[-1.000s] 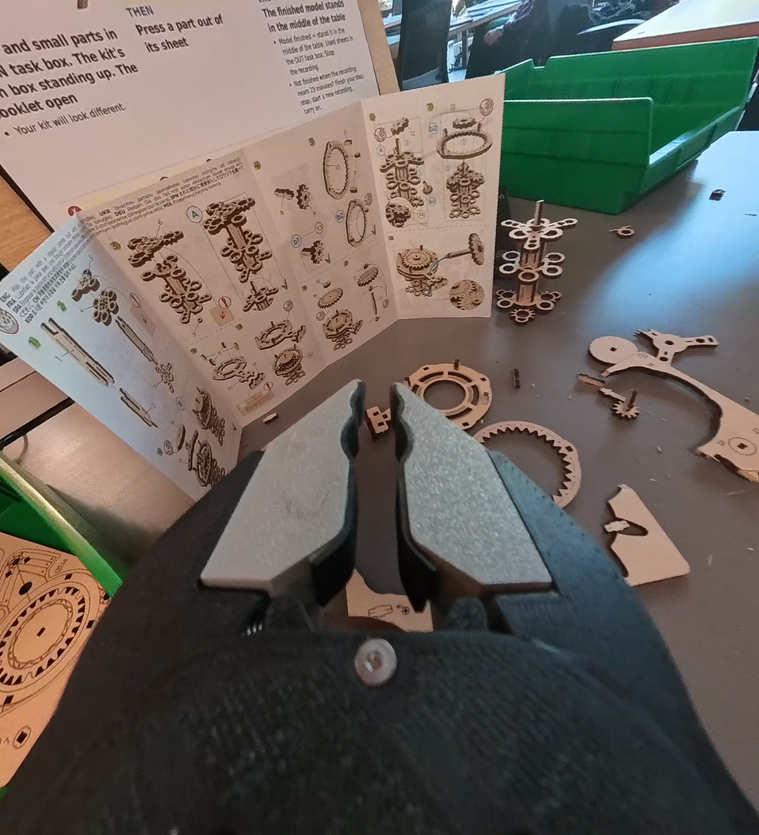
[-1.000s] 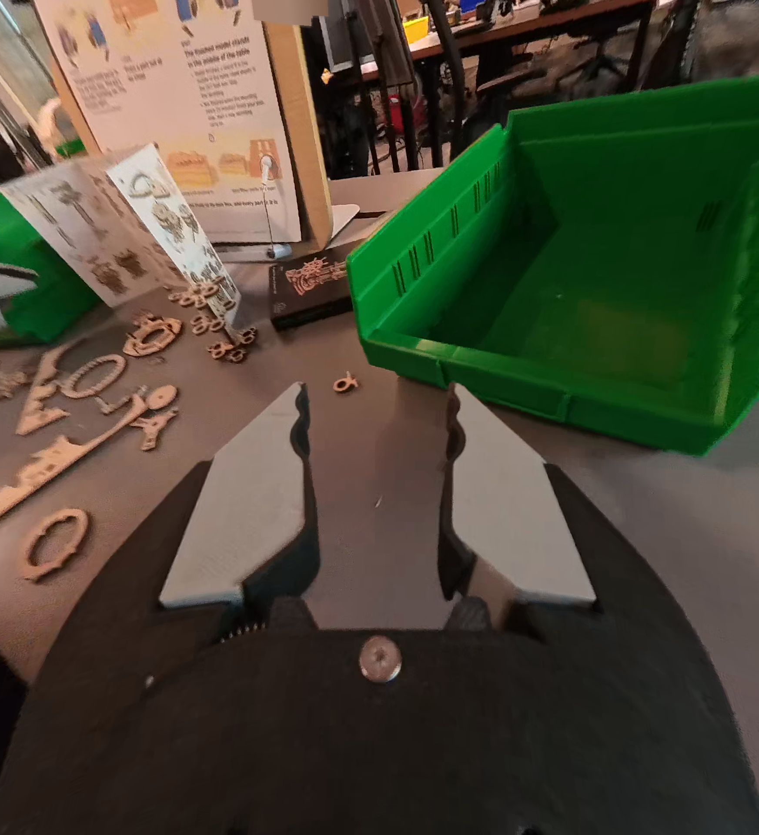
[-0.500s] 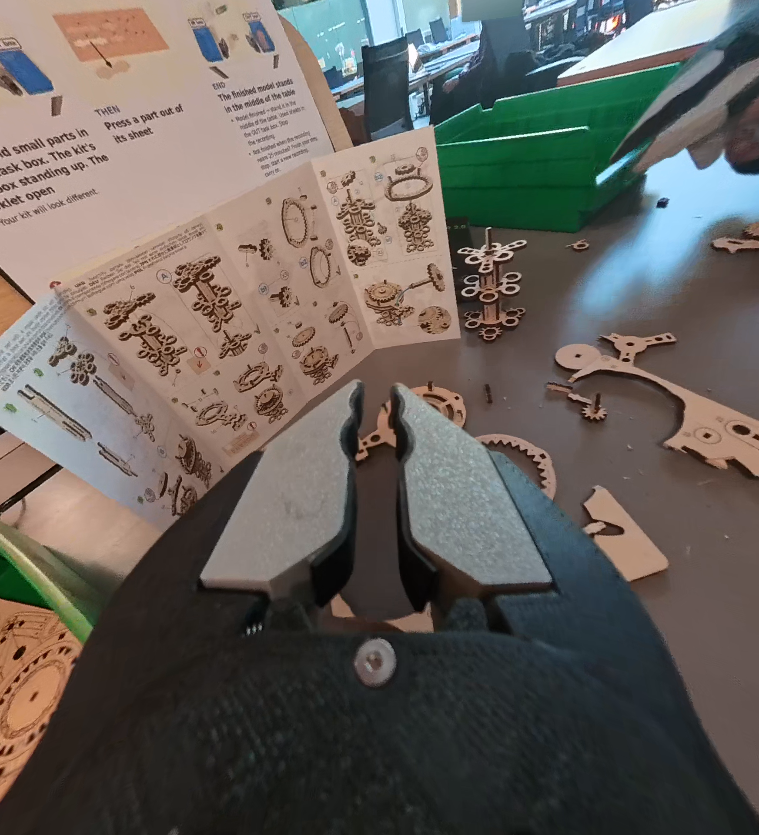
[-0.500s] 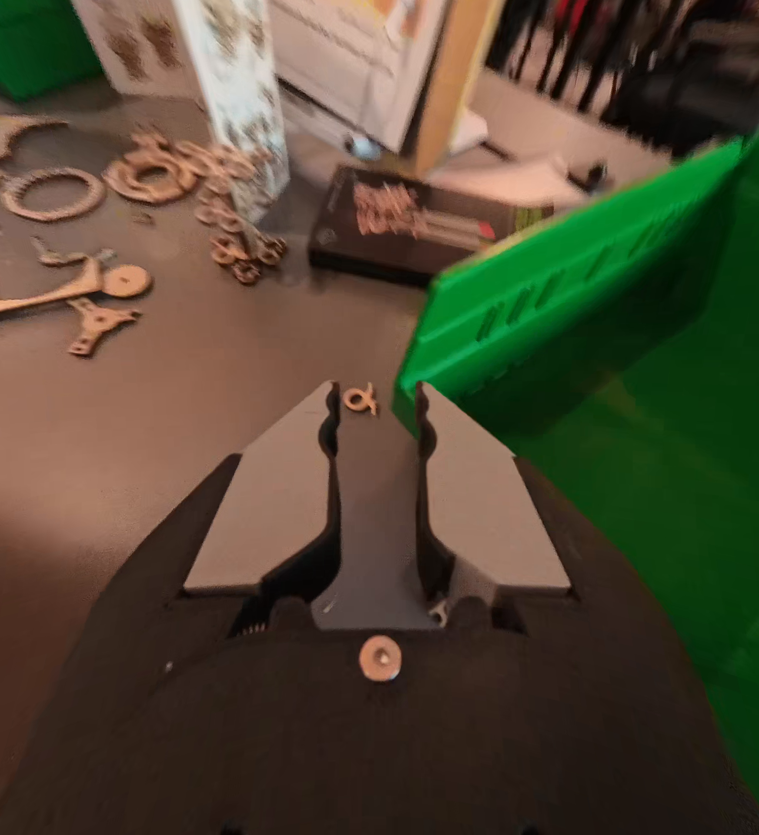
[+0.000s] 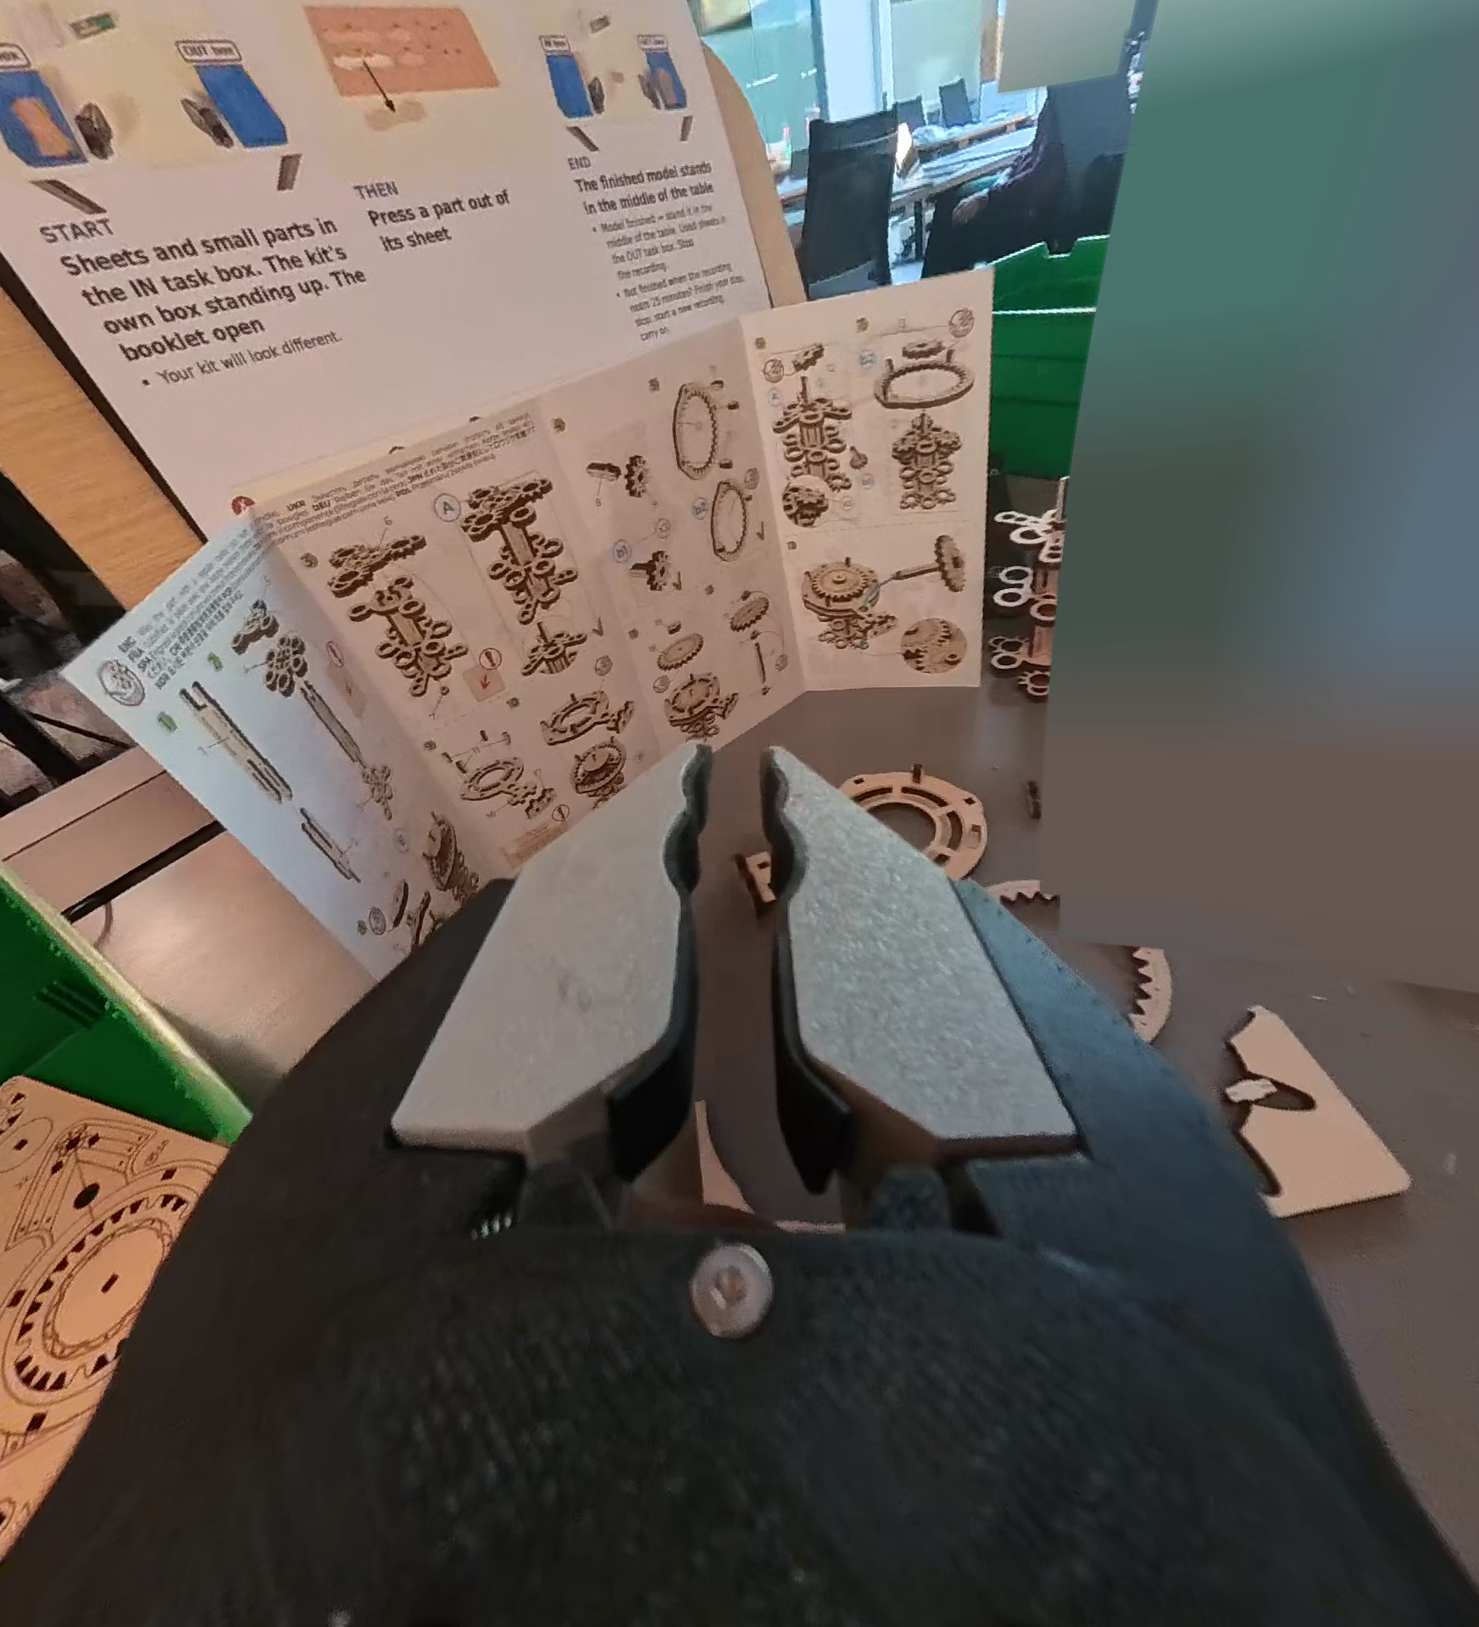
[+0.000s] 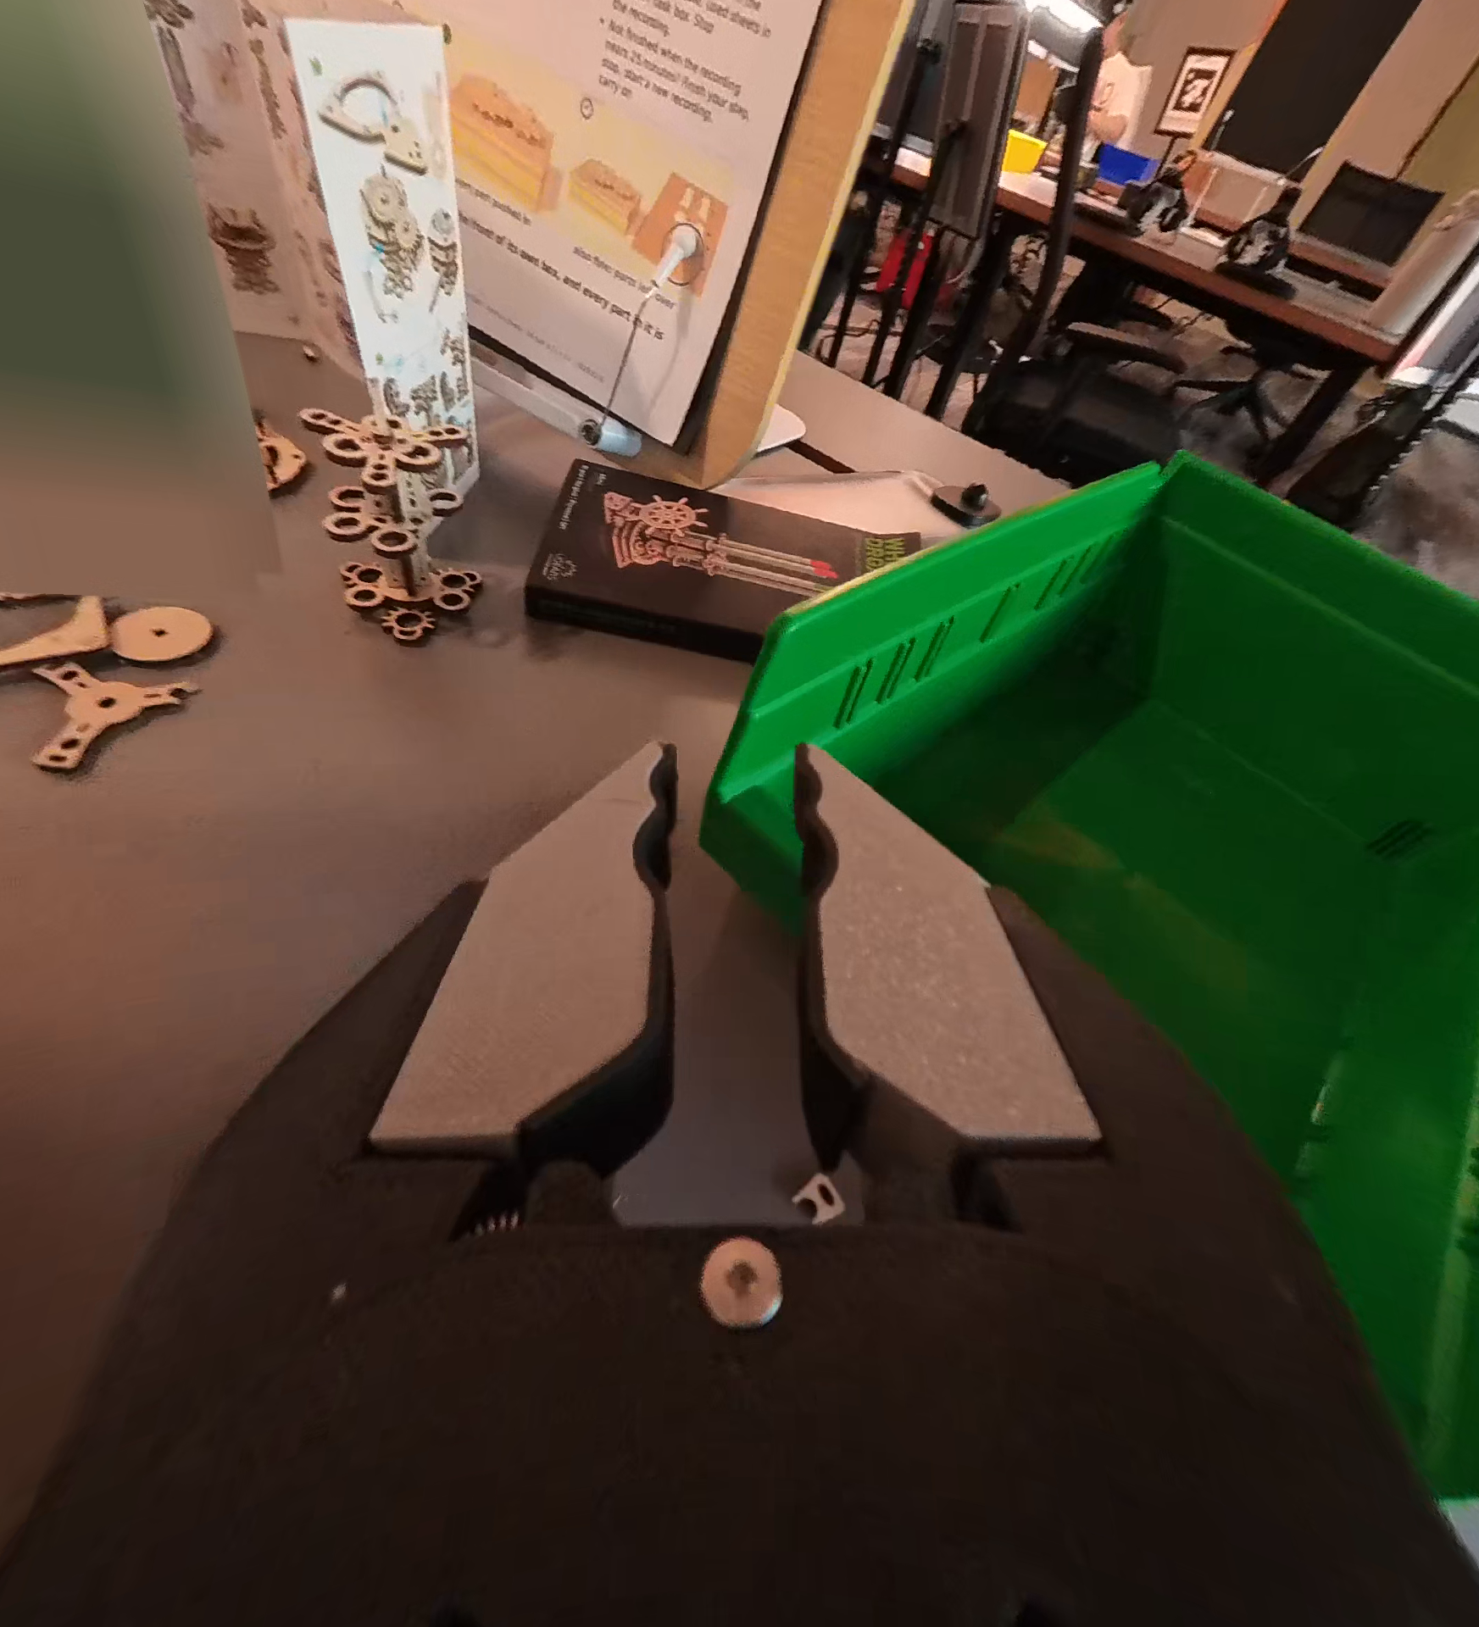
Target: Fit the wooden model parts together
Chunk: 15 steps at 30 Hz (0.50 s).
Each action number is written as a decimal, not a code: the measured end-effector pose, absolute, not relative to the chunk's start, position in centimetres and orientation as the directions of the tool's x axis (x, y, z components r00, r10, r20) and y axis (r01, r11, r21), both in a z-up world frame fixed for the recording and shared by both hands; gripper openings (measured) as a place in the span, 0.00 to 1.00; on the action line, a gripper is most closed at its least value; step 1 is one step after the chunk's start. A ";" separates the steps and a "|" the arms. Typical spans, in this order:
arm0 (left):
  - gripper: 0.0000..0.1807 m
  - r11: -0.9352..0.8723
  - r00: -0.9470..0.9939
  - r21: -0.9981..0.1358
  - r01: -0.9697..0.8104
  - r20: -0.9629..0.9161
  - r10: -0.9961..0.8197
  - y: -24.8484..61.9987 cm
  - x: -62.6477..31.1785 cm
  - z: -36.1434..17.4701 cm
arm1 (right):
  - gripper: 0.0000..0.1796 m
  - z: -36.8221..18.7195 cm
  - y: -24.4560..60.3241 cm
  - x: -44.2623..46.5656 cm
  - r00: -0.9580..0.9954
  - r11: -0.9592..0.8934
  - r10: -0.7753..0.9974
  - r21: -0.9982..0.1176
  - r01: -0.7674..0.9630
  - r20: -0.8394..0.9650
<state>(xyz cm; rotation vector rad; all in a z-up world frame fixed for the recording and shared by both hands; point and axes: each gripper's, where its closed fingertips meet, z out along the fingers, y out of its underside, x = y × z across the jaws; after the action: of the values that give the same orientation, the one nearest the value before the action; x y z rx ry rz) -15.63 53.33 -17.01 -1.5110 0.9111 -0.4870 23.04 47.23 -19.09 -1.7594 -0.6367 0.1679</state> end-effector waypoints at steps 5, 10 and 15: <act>0.04 -0.015 0.634 -0.959 -0.284 -0.177 -0.753 54.0 -16.2 -18.1 | 0.13 -19.2 47.6 23.5 0.857 -0.159 0.469 -0.934 0.319 0.213; 0.03 0.012 0.646 -0.968 -0.250 -0.176 -0.743 53.7 -16.4 -17.0 | 0.14 -18.1 47.7 25.2 0.895 -0.133 0.386 -0.947 0.292 0.222; 0.03 0.018 0.657 -0.974 -0.224 -0.164 -0.736 53.6 -16.9 -16.3 | 0.15 -17.3 47.6 27.0 0.934 -0.116 0.299 -0.964 0.241 0.197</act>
<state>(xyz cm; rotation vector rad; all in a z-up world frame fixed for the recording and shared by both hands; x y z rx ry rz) -16.91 53.59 -16.27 -1.5408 0.8249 -0.4775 27.00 47.63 -17.31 -1.7034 -0.4124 0.0516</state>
